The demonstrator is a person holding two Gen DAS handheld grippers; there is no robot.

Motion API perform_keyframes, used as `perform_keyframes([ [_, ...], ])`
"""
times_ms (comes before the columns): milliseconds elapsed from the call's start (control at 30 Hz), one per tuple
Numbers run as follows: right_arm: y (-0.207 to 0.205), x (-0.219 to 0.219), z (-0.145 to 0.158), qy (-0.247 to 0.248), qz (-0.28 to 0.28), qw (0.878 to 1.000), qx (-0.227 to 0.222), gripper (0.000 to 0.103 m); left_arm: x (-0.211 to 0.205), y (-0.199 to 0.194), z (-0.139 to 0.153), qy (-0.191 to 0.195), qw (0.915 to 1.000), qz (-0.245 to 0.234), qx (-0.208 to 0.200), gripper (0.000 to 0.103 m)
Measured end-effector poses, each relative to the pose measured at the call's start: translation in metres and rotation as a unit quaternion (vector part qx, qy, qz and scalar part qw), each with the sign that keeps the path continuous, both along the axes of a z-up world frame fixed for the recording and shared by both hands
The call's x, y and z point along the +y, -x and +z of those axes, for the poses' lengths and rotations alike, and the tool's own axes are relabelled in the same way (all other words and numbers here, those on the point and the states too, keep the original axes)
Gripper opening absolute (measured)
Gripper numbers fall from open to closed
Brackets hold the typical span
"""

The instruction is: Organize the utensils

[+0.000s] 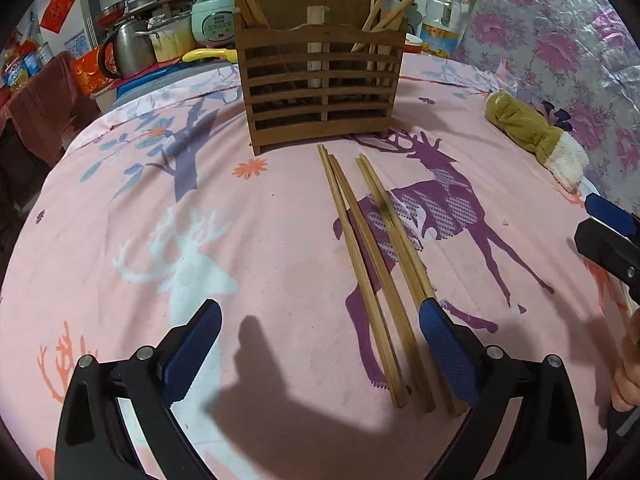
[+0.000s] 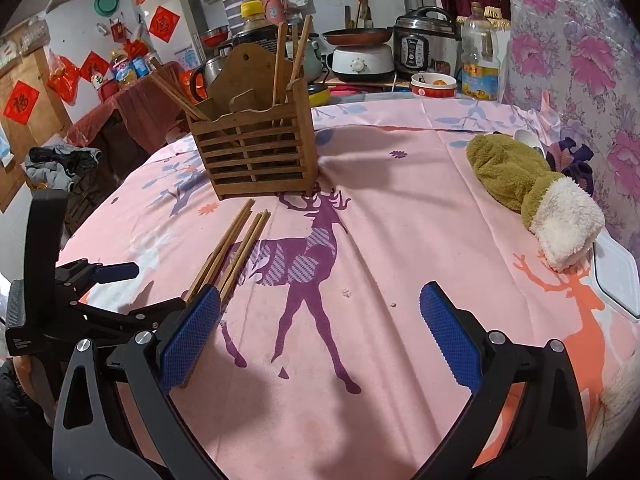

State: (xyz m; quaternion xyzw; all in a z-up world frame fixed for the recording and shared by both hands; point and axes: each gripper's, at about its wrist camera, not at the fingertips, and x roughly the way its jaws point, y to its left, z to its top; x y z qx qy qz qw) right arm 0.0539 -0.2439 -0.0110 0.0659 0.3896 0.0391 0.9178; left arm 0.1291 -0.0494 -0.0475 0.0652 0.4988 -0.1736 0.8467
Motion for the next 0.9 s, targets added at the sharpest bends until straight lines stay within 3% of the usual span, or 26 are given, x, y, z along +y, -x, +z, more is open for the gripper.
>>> perform_keyframes([
  [167, -0.002, 0.0, -0.003, -0.003, 0.0, 1.0, 0.009, 0.096, -0.002, -0.005, -0.004, 0.016, 0.9997, -0.005, 0.018, 0.097],
  [367, -0.003, 0.0, -0.006, -0.004, 0.003, 1.0, 0.015, 0.096, -0.005, -0.014, -0.016, -0.012, 0.9995, 0.006, 0.029, 0.097],
  [467, -0.003, 0.003, -0.008, 0.001, 0.01, 1.0, 0.021, 0.097, 0.003, -0.024, -0.017, -0.045, 0.9981, 0.04, 0.013, 0.097],
  [533, -0.003, 0.007, -0.011, 0.006, 0.019, 0.999, 0.026, 0.096, 0.022, -0.034, -0.018, -0.028, 0.9965, 0.074, 0.027, 0.097],
  [700, -0.002, 0.041, -0.026, 0.043, 0.095, 0.993, 0.055, 0.096, 0.052, -0.043, -0.011, 0.024, 0.9932, 0.106, 0.041, 0.097],
  [900, 0.016, 0.097, -0.047, 0.143, 0.188, 0.97, 0.055, 0.096, 0.051, -0.043, -0.01, 0.018, 0.9934, 0.106, 0.039, 0.097],
])
